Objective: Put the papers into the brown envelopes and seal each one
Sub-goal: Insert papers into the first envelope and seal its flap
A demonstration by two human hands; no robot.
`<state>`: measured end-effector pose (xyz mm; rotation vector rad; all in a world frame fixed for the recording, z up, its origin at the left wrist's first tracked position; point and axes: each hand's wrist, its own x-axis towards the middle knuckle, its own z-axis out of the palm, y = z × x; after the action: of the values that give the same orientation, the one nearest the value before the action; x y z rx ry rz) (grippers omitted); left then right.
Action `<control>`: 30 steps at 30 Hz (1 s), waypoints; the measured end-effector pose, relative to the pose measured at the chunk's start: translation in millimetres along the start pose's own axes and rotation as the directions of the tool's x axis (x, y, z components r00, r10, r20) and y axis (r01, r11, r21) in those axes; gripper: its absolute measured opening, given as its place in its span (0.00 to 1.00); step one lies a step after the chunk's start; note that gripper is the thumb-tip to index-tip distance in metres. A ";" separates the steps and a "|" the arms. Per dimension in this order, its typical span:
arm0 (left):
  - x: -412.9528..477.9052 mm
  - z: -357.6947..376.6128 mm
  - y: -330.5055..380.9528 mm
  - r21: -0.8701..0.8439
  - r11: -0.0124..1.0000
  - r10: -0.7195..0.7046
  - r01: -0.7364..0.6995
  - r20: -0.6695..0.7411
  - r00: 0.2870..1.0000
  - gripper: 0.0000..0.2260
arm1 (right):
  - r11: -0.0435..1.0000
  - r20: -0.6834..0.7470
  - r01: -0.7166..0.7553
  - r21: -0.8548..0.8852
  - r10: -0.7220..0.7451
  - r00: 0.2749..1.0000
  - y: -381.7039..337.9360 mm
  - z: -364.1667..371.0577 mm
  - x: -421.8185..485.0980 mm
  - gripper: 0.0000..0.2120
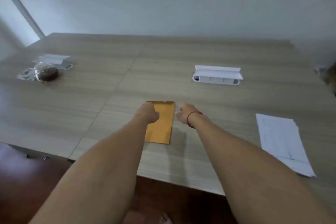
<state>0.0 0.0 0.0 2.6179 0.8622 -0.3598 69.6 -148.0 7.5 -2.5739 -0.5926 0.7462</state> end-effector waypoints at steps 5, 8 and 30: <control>35.2 32.2 -28.8 -0.010 0.995 -0.102 0.104 0.133 0.986 0.21 | 0.994 0.140 -0.106 -0.004 0.105 0.985 -1.2 48.6 45.2 0.10; 56.6 49.0 -44.4 -0.015 0.987 -0.160 0.163 0.131 0.978 0.20 | 0.983 0.135 -0.179 0.044 0.172 0.976 -3.6 70.0 67.4 0.15; 94.4 63.5 -61.1 -0.319 0.806 -0.497 0.499 0.092 0.863 0.24 | 0.709 0.113 -0.512 0.485 0.530 0.840 -4.7 83.8 110.7 0.07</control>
<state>28.4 68.7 -105.6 2.0495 1.4739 -0.3160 105.2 -68.5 -100.7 -2.2391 0.3516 0.8826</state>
